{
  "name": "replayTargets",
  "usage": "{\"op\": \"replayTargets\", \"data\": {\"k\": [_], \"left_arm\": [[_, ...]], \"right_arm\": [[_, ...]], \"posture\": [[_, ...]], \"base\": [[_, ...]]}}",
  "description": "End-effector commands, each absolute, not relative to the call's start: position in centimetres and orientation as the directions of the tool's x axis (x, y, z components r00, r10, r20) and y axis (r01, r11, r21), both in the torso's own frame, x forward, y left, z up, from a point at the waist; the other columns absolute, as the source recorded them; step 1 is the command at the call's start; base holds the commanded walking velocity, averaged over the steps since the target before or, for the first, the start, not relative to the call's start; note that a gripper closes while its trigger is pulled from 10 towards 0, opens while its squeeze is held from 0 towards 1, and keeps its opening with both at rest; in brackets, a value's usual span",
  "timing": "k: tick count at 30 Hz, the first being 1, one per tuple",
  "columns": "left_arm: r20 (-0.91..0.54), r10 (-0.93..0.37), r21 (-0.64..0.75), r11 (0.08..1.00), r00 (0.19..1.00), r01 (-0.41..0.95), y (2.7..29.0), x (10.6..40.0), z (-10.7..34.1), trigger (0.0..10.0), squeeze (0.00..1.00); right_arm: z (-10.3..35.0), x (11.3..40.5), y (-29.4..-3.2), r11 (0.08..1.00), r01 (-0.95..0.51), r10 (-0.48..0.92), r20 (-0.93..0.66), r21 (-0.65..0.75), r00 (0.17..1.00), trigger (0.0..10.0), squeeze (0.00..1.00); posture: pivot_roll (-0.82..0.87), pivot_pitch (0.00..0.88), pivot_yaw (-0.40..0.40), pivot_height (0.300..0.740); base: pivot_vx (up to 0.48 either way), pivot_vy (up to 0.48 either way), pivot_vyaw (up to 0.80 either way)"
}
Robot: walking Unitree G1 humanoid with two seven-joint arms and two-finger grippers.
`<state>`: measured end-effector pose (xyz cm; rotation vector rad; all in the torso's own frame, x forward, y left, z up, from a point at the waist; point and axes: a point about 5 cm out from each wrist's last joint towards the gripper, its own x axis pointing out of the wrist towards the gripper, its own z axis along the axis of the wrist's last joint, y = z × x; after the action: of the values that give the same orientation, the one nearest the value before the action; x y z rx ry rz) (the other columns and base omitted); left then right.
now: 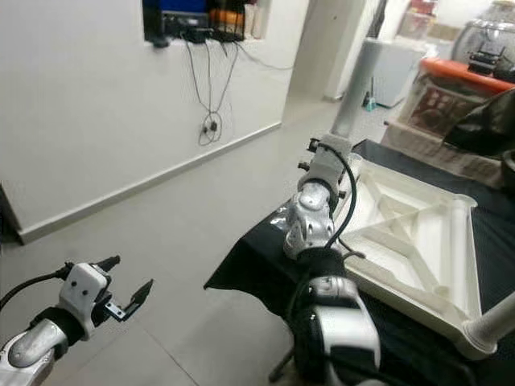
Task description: Building children table
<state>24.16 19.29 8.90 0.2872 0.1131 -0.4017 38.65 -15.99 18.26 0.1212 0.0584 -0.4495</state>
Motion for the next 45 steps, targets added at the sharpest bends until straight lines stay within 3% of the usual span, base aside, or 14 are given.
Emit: {"op": "replayTargets", "data": {"k": [1, 4, 5, 14, 15, 16, 24, 32, 33, 36, 37, 40, 41, 45], "left_arm": [[-0.172, -0.390, 0.266, 0.866, 0.905, 0.424, 18.8, 24.3, 8.8, 10.0, 0.00], [-0.170, -0.382, 0.268, 0.869, 0.908, 0.415, 18.9, 24.4, 8.8, 10.0, 0.00], [-0.168, -0.379, 0.268, 0.871, 0.910, 0.412, 18.9, 24.3, 8.7, 10.0, 0.00], [-0.169, -0.376, 0.263, 0.874, 0.911, 0.409, 18.8, 24.1, 8.4, 10.0, 0.00], [-0.164, -0.377, 0.266, 0.873, 0.912, 0.409, 18.8, 24.3, 8.6, 10.0, 0.00], [-0.160, -0.377, 0.268, 0.873, 0.912, 0.408, 18.8, 24.4, 8.7, 10.0, 0.00], [-0.163, -0.375, 0.275, 0.871, 0.913, 0.407, 19.0, 24.3, 8.7, 10.0, 0.00], [-0.169, -0.377, 0.273, 0.870, 0.911, 0.411, 19.0, 24.0, 8.6, 10.0, 0.00], [-0.173, -0.381, 0.273, 0.867, 0.908, 0.416, 18.9, 24.0, 8.5, 10.0, 0.00], [-0.177, -0.388, 0.272, 0.864, 0.904, 0.424, 18.9, 24.0, 8.5, 10.0, 0.00], [-0.177, -0.392, 0.273, 0.862, 0.903, 0.427, 18.9, 24.1, 8.5, 10.0, 0.00], [-0.170, -0.397, 0.272, 0.861, 0.902, 0.430, 18.7, 24.5, 8.7, 10.0, 0.00], [-0.167, -0.397, 0.272, 0.861, 0.903, 0.429, 18.6, 24.6, 8.7, 10.0, 0.00], [-0.164, -0.395, 0.271, 0.863, 0.904, 0.426, 18.6, 24.6, 8.7, 10.0, 0.00]], "right_arm": [[14.7, 37.8, -16.1, 0.902, 0.424, -0.401, -0.215, 0.077, 0.891, 10.0, 0.71], [16.7, 39.1, -15.9, 0.949, 0.303, -0.289, -0.141, 0.084, 0.947, 10.0, 1.00], [18.4, 40.0, -15.9, 0.972, 0.220, -0.212, -0.093, 0.087, 0.973, 10.0, 0.29], [23.3, 41.1, -14.4, 0.918, -0.386, 0.377, 0.108, 0.085, 0.920, 10.0, 0.00], [23.2, 40.8, -14.3, 0.881, -0.470, 0.462, 0.106, 0.061, 0.880, 7.7, 0.00], [22.9, 40.7, -14.3, 0.859, -0.510, 0.504, 0.094, 0.054, 0.859, 0.0, 0.00], [20.2, 41.1, -14.9, 0.956, -0.287, 0.291, -0.061, 0.063, 0.955, 0.0, 0.00], [15.1, 38.4, -21.3, 0.784, 0.618, -0.596, -0.210, 0.056, 0.775, 0.0, 0.00], [15.8, 38.4, -19.9, 0.812, 0.577, -0.559, -0.167, 0.088, 0.812, 9.7, 0.00], [17.3, 38.8, -17.6, 0.883, 0.449, -0.442, -0.081, 0.135, 0.893, 10.0, 0.00], [18.7, 39.2, -16.7, 0.931, 0.328, -0.330, -0.013, 0.159, 0.944, 10.0, 1.00], [21.2, 40.8, -15.6, 0.986, 0.067, -0.073, 0.036, 0.156, 0.997, 10.0, 1.00], [22.1, 41.2, -15.5, 0.993, 0.002, -0.008, 0.053, 0.119, 0.999, 10.0, 0.00], [24.0, 41.5, -15.0, 0.980, -0.189, 0.183, 0.106, 0.058, 0.977, 10.0, 0.00]], "posture": [[0.04, 0.000, -0.111, 0.740], [0.05, 0.000, -0.118, 0.740], [0.05, 0.000, -0.122, 0.740], [0.06, 0.000, -0.133, 0.740], [0.07, 0.000, -0.139, 0.740], [0.07, 0.000, -0.140, 0.740], [0.07, 0.000, -0.134, 0.740], [0.06, 0.000, -0.119, 0.740], [0.05, 0.000, -0.110, 0.740], [0.04, 0.000, -0.106, 0.740], [0.04, 0.000, -0.104, 0.740], [0.04, 0.000, -0.110, 0.740], [0.04, 0.000, -0.116, 0.740], [0.04, 0.000, -0.117, 0.740]], "base": [[0.000, 0.000, 0.00], [0.000, 0.000, 0.00], [0.000, 0.000, 0.00], [0.000, 0.000, 0.00], [0.000, 0.000, 0.00], [0.000, 0.000, 0.00], [0.000, 0.000, 0.00], [0.000, 0.000, 0.00], [0.000, 0.000, 0.00], [0.000, 0.000, 0.00], [0.000, 0.000, 0.00], [0.000, 0.000, 0.00], [0.000, 0.000, 0.00], [0.000, 0.000, 0.00]]}}
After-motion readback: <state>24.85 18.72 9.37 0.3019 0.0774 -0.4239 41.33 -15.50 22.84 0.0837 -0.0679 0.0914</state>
